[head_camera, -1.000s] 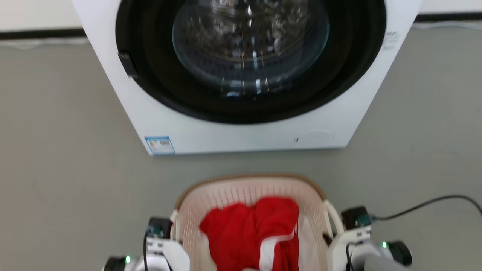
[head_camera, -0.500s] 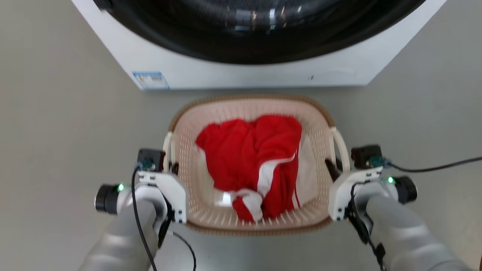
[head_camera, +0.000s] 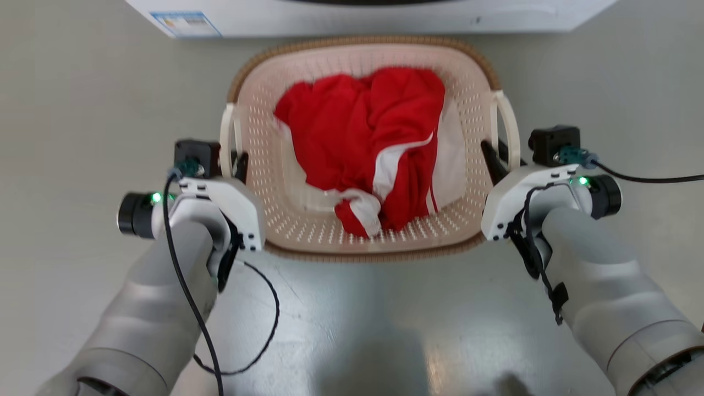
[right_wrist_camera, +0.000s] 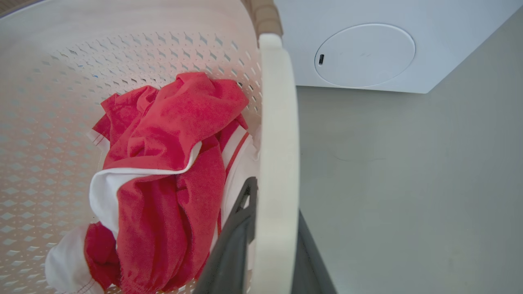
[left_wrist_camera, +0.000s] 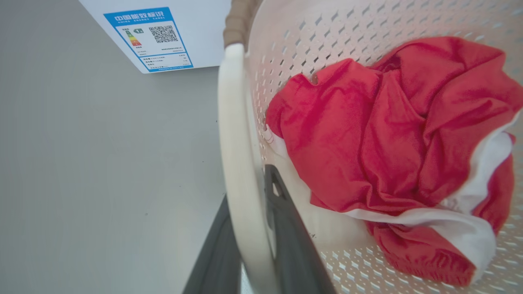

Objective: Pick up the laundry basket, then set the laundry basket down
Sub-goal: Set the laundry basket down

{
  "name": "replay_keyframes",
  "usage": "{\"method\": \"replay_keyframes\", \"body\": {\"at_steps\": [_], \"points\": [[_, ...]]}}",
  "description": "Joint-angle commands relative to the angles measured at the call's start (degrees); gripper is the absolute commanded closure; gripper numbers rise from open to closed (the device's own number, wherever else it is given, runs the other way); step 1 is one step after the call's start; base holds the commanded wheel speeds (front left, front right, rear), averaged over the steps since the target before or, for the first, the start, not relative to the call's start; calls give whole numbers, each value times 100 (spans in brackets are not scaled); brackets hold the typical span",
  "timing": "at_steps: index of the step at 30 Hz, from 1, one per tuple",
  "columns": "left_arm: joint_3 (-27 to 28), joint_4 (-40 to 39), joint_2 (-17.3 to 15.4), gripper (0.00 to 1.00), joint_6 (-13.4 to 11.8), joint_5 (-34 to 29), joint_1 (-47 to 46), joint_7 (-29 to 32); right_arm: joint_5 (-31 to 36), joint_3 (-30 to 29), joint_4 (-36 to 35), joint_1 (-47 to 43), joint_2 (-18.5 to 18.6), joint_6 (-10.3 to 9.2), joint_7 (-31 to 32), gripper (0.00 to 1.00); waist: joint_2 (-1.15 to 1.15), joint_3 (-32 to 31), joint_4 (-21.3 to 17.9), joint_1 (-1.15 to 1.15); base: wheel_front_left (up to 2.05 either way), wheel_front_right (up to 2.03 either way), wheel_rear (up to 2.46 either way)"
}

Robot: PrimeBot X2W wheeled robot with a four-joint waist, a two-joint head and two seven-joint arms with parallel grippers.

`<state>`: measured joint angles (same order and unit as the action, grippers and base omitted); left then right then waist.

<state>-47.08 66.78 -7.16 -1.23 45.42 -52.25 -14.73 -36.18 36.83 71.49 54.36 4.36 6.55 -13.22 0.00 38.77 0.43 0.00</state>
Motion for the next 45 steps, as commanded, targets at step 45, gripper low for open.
{"method": "replay_keyframes", "body": {"at_steps": [45], "points": [[1164,-368,-220,100,174,-1292,-635,-27,1905,-1922,-636,26,-148,94,-177,100,0,1338,-92,0,0,0,0]]}}
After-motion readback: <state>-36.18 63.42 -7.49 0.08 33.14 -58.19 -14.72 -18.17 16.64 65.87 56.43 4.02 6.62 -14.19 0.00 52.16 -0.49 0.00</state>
